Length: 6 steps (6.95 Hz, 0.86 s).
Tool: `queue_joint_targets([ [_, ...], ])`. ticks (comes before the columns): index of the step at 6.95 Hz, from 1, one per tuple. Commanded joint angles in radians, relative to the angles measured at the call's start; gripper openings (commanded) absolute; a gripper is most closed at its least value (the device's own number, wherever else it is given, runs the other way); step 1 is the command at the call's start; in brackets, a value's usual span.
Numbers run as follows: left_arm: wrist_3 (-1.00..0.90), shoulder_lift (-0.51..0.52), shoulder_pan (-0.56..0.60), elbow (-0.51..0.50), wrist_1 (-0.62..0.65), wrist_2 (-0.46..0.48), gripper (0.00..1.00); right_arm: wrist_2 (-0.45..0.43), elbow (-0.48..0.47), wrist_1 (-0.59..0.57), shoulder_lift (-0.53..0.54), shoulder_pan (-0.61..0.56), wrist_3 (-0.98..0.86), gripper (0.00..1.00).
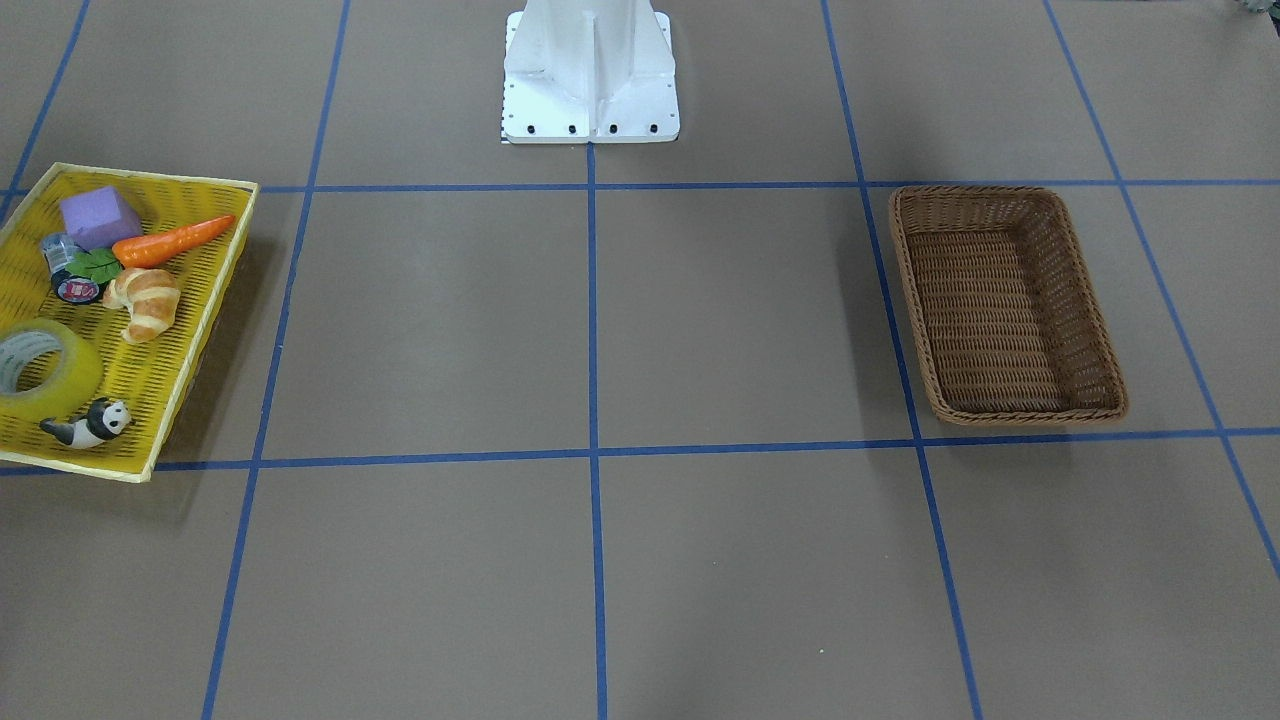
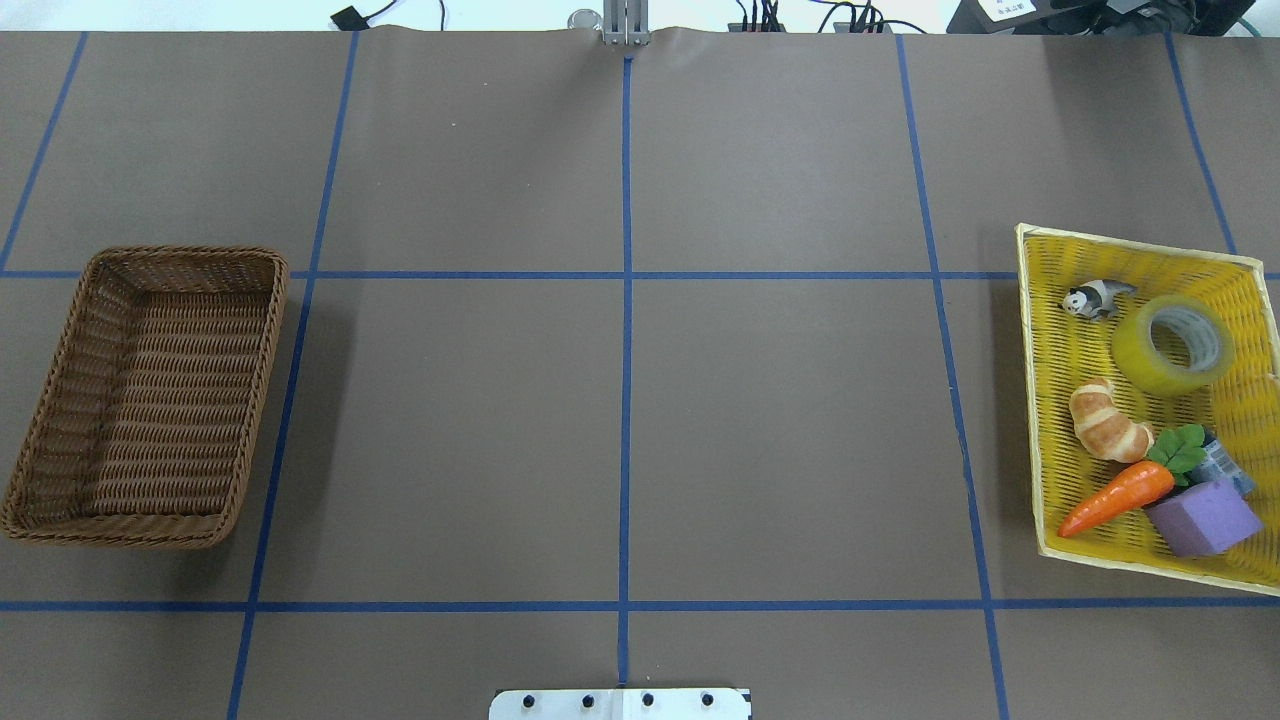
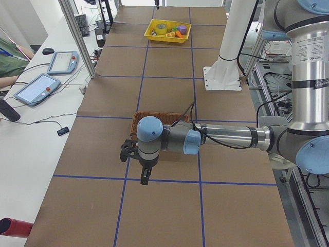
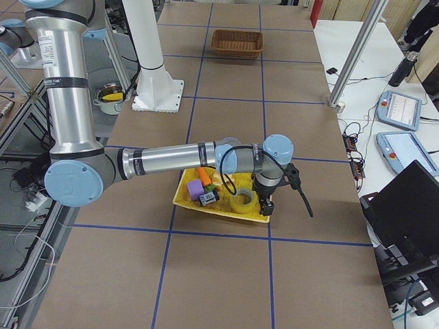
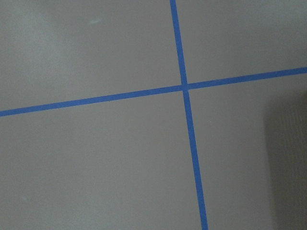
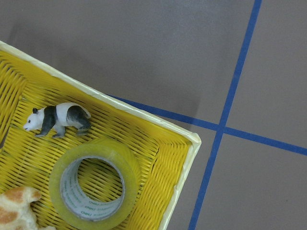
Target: Move tape to another basket
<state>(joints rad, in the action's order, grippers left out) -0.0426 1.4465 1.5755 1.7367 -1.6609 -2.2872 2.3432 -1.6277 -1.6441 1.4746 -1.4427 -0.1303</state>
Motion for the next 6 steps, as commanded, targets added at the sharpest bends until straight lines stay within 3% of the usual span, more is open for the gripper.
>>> queue_joint_targets([
  [1, 0.001, 0.008, 0.000, -0.002, -0.002, 0.000, 0.98, -0.007, 0.029, 0.009, -0.045, 0.075, -0.011, 1.00],
  [4, 0.001, 0.018, 0.000, 0.006, 0.000, 0.000, 0.98, -0.038, 0.064, 0.035, -0.056, 0.149, -0.032, 1.00],
  [6, 0.000, 0.020, 0.000, 0.006, 0.000, 0.000, 0.98, -0.065, 0.225, 0.267, -0.060, 0.189, -0.015, 1.00],
])
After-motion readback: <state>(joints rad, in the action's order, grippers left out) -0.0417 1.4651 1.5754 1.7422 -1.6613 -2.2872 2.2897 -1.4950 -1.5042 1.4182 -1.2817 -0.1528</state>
